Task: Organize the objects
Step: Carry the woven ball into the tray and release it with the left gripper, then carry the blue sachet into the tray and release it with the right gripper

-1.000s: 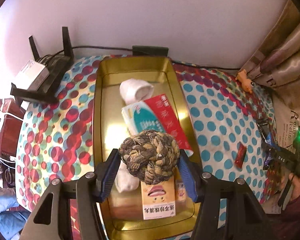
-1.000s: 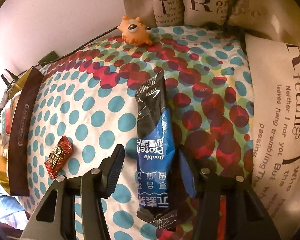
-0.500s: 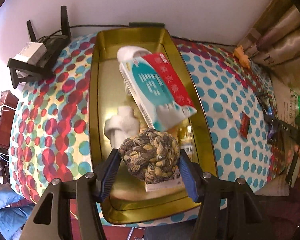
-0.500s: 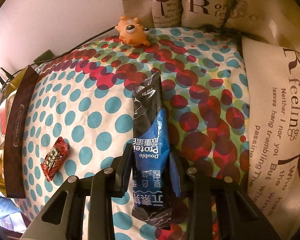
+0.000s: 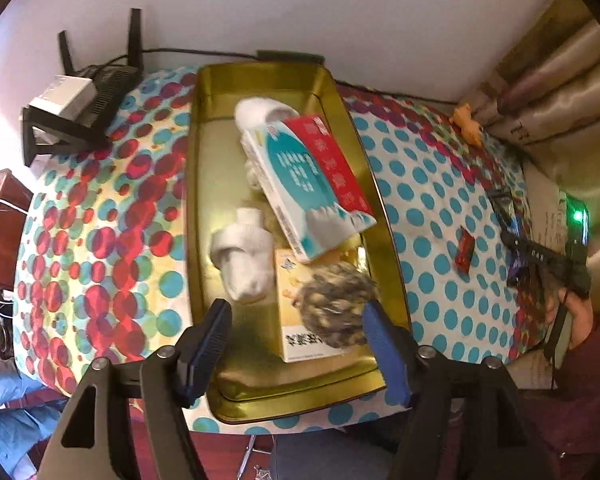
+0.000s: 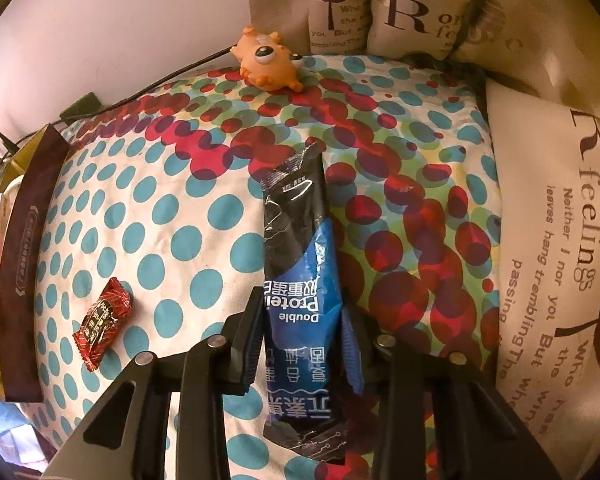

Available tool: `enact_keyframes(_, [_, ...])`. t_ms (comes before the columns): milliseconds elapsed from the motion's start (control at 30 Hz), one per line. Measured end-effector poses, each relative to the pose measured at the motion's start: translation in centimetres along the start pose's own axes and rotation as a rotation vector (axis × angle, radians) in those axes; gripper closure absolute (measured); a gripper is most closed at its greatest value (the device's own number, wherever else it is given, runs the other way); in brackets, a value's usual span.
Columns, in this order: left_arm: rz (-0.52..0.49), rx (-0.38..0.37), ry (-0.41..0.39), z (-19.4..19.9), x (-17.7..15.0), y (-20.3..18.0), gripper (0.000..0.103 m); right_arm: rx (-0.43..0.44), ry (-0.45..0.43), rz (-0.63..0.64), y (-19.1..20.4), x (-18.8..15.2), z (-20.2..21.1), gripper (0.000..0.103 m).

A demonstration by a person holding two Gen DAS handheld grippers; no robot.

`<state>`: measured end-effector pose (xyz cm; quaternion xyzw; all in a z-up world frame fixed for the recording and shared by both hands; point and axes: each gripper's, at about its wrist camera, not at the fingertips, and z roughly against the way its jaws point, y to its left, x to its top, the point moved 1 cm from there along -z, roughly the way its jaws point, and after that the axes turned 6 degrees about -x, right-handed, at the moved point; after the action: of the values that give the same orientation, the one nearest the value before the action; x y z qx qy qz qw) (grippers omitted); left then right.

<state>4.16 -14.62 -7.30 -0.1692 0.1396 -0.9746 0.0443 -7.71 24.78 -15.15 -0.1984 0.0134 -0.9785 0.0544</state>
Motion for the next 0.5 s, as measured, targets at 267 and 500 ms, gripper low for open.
enact_keyframes(267, [0.051,0.000,-0.079,2.6,0.6,1.2,0.033,0.077,-0.077,0.044,3.1,0.7,3.1,0.074])
enact_keyframes(500, [0.132,0.011,-0.140,4.8,-0.2,2.9,0.033,0.334,-0.138,0.232,14.2,2.7,7.8,0.074])
